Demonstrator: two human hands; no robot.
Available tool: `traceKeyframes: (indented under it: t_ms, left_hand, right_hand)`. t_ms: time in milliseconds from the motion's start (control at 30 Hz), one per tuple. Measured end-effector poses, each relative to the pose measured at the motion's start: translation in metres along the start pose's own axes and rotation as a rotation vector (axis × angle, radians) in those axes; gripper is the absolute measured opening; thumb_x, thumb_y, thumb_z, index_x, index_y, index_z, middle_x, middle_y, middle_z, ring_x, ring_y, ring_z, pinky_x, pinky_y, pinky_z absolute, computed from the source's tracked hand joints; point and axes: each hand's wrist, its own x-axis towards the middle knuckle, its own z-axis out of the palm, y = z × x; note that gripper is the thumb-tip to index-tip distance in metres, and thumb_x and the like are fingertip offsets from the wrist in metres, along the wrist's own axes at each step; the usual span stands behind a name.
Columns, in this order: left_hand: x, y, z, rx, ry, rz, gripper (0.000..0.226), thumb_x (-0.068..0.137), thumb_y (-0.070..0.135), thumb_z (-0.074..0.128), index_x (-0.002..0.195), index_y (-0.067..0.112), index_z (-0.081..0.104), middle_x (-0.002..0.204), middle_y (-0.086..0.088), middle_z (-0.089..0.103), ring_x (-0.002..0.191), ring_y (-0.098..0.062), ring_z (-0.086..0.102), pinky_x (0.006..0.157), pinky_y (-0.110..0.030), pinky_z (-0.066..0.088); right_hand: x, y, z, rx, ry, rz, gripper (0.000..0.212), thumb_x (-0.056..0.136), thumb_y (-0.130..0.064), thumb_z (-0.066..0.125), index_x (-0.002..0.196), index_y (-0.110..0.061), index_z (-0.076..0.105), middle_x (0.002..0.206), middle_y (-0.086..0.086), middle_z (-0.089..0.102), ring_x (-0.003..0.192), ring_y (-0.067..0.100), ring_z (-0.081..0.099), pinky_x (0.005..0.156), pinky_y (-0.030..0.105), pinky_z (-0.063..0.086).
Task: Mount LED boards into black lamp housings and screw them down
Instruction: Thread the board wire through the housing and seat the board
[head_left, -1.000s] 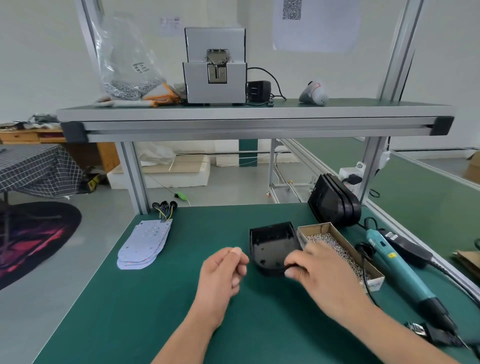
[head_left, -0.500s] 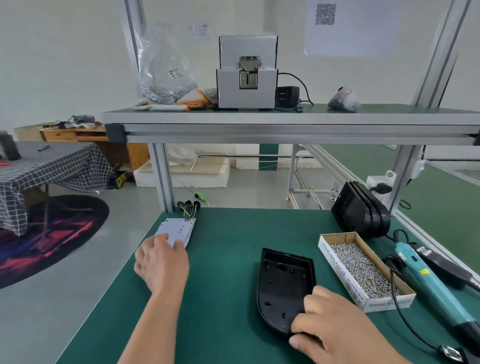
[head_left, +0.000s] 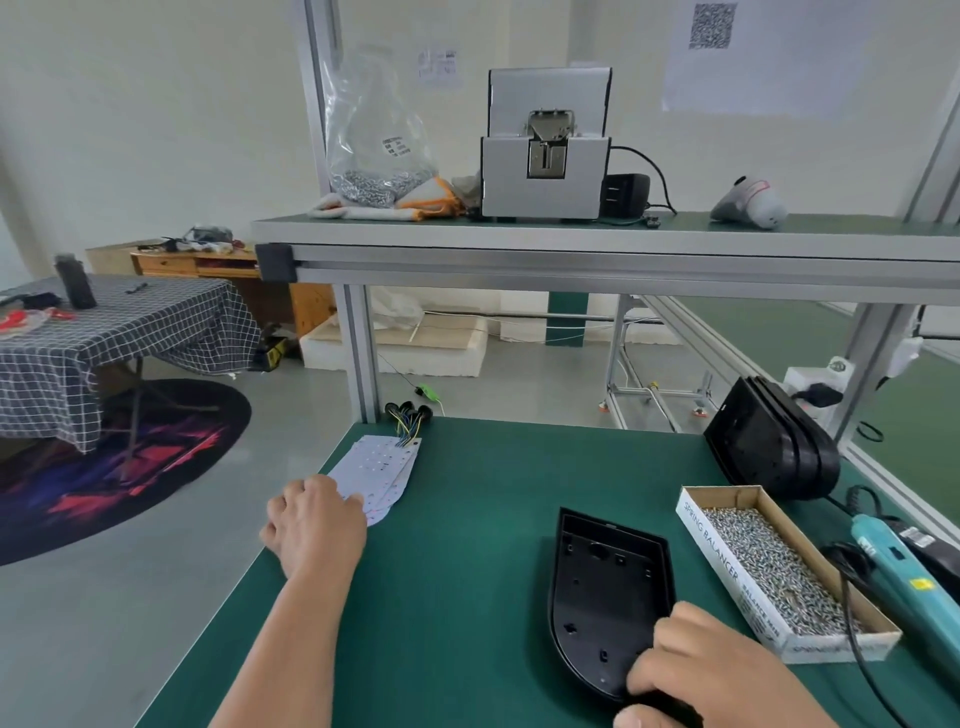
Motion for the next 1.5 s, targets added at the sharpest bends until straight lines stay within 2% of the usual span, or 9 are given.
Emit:
traceKeyframes:
  t_ms: [200, 400, 500, 567, 733, 1067, 1233, 1367, 1500]
  left_hand:
    - [0.005, 0.001, -0.001, -0.134, 0.003, 0.007, 0.06, 0.098, 0.024, 0.068, 0.155, 0.019, 0.049, 0.15, -0.017, 0.048, 0.14, -0.04, 0.037, 0.114, -0.051, 0.031]
    - [0.005, 0.01, 0.003, -0.663, 0.085, 0.15, 0.064, 0.098, 0.007, 0.058, 0.155, 0.033, 0.044, 0.141, 0.009, 0.044, 0.11, -0.018, 0.054, 0.081, -0.035, 0.047]
    - [0.0, 0.014, 0.005, -0.881, -0.023, 0.165, 0.05, 0.09, 0.005, 0.058, 0.101, 0.053, 0.065, 0.102, 0.017, 0.054, 0.095, -0.017, 0.044, 0.073, -0.03, 0.042]
    - [-0.004, 0.013, 0.006, -1.088, -0.169, 0.127, 0.042, 0.084, -0.001, 0.055, 0.081, 0.039, 0.067, 0.09, 0.005, 0.065, 0.084, -0.024, 0.054, 0.068, -0.031, 0.054]
    - [-0.008, 0.014, 0.006, -1.527, -0.525, -0.024, 0.039, 0.096, -0.016, 0.054, 0.125, 0.004, 0.07, 0.125, -0.014, 0.077, 0.102, -0.026, 0.079, 0.075, -0.033, 0.066]
    - [-0.017, 0.009, -0.002, -1.467, -1.014, 0.167, 0.068, 0.075, 0.001, 0.071, 0.143, 0.01, 0.065, 0.145, -0.018, 0.066, 0.113, -0.034, 0.073, 0.083, -0.042, 0.065]
    - [-0.021, 0.009, -0.004, -1.396, -1.123, 0.236, 0.078, 0.062, 0.01, 0.088, 0.138, 0.011, 0.069, 0.145, -0.021, 0.064, 0.115, -0.038, 0.072, 0.091, -0.047, 0.062]
    - [-0.027, 0.012, -0.005, -1.377, -1.164, 0.269, 0.071, 0.067, 0.008, 0.084, 0.137, 0.012, 0.07, 0.143, -0.02, 0.066, 0.115, -0.038, 0.073, 0.088, -0.047, 0.063]
    - [-0.03, 0.015, -0.009, -1.338, -1.227, 0.333, 0.073, 0.074, 0.009, 0.081, 0.145, 0.012, 0.064, 0.147, -0.02, 0.063, 0.121, -0.039, 0.07, 0.093, -0.047, 0.061]
  right_hand:
    - [-0.002, 0.003, -0.007, 0.017, -0.121, -0.042, 0.026, 0.079, -0.066, 0.076, 0.08, -0.047, 0.058, 0.07, -0.015, 0.039, 0.07, -0.002, 0.044, 0.048, 0.01, 0.039]
    - [0.001, 0.002, -0.009, 0.016, -0.156, -0.07, 0.03, 0.07, -0.062, 0.086, 0.078, -0.047, 0.061, 0.069, -0.016, 0.042, 0.069, -0.003, 0.044, 0.045, 0.009, 0.038]
    - [0.003, 0.002, -0.011, 0.038, -0.084, -0.085, 0.024, 0.097, -0.06, 0.059, 0.079, -0.045, 0.062, 0.071, -0.015, 0.043, 0.073, -0.001, 0.045, 0.049, 0.013, 0.043]
    - [0.004, 0.004, -0.009, 0.038, -0.046, -0.101, 0.038, 0.106, -0.056, 0.043, 0.077, -0.042, 0.062, 0.073, -0.016, 0.044, 0.071, 0.003, 0.052, 0.053, 0.016, 0.045]
    - [0.003, 0.006, -0.006, 0.062, -0.034, -0.178, 0.02, 0.096, -0.044, 0.061, 0.078, -0.038, 0.057, 0.077, -0.014, 0.043, 0.072, 0.007, 0.052, 0.052, 0.021, 0.046]
    - [0.007, 0.025, -0.009, 0.424, -0.019, 0.233, 0.035, 0.095, -0.07, 0.058, 0.116, -0.045, 0.07, 0.102, -0.024, 0.056, 0.104, -0.001, 0.056, 0.086, 0.016, 0.045]
    - [0.05, 0.066, 0.006, 0.478, 0.009, 0.507, 0.059, 0.104, -0.04, 0.06, 0.157, -0.04, 0.035, 0.137, -0.025, 0.043, 0.11, -0.004, 0.053, 0.094, 0.02, 0.043]
    - [0.093, 0.092, 0.016, 0.464, 0.025, 0.508, 0.073, 0.109, -0.026, 0.053, 0.168, -0.031, 0.01, 0.172, -0.01, 0.014, 0.15, 0.011, 0.034, 0.124, 0.04, 0.035]
    - [0.122, 0.098, 0.024, 0.451, 0.063, 0.384, 0.056, 0.108, -0.016, 0.054, 0.161, -0.02, 0.037, 0.173, -0.001, 0.023, 0.157, 0.012, 0.026, 0.127, 0.037, 0.027]
